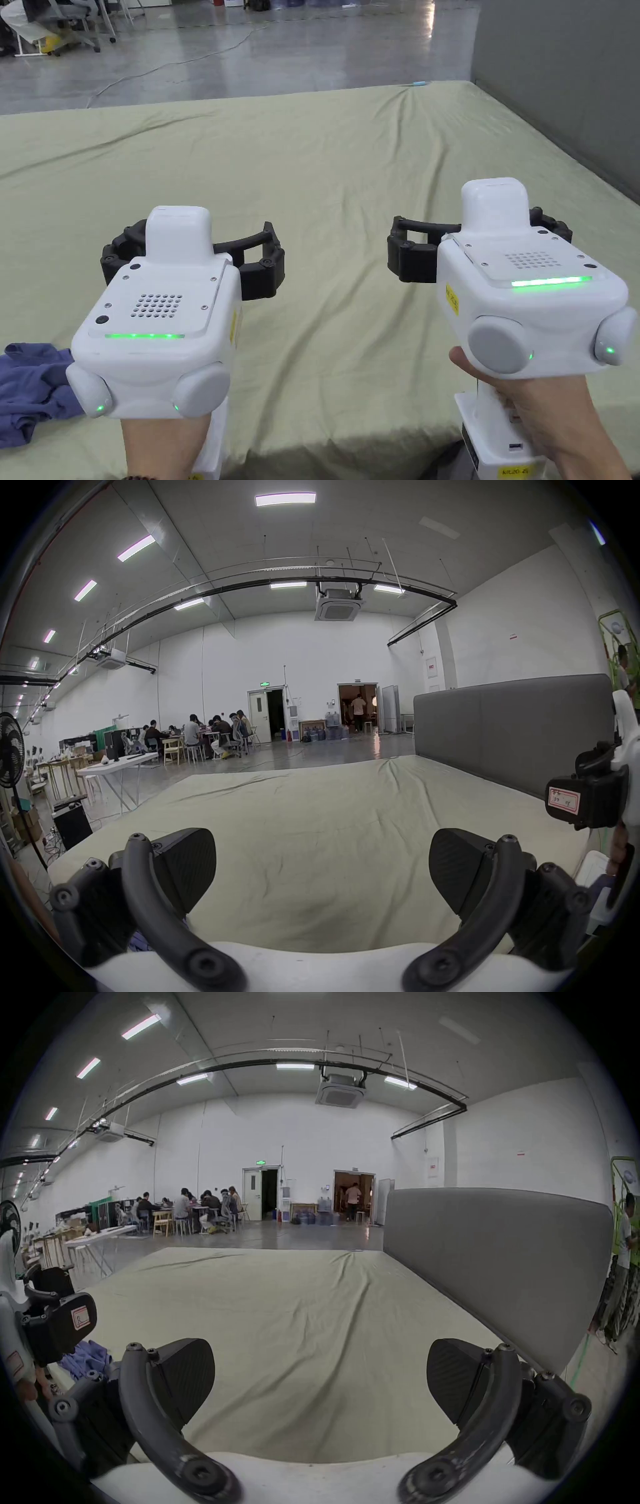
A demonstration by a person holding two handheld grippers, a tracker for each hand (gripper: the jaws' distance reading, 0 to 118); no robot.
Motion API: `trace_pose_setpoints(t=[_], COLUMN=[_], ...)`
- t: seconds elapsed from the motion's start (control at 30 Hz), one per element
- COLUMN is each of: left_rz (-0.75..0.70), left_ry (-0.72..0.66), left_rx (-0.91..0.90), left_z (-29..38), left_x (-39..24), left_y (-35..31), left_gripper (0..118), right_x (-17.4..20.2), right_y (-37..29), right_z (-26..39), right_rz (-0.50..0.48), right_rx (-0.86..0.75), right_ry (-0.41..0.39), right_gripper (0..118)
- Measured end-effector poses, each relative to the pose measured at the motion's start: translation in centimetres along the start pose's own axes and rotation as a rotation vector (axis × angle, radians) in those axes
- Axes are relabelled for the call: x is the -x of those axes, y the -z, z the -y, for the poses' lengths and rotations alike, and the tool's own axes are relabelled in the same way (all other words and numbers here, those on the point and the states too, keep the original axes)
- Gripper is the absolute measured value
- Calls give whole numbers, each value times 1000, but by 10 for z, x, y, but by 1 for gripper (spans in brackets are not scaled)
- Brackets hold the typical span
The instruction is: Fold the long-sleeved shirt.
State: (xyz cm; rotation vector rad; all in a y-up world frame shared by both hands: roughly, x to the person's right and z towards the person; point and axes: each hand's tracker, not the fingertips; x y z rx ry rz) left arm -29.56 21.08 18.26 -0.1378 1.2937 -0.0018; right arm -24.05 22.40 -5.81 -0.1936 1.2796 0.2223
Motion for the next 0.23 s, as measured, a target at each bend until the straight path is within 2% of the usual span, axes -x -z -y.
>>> trace_pose_setpoints(t=[0.23], left_rz=[1], left_ry=[3], left_rx=[2], left_z=[0], left_x=[0], left_y=[-1], left_gripper=[118], right_x=[1], right_y=[1], right_z=[0], right_rz=[-3], right_rx=[0], right_ry=[4], right_gripper=[118])
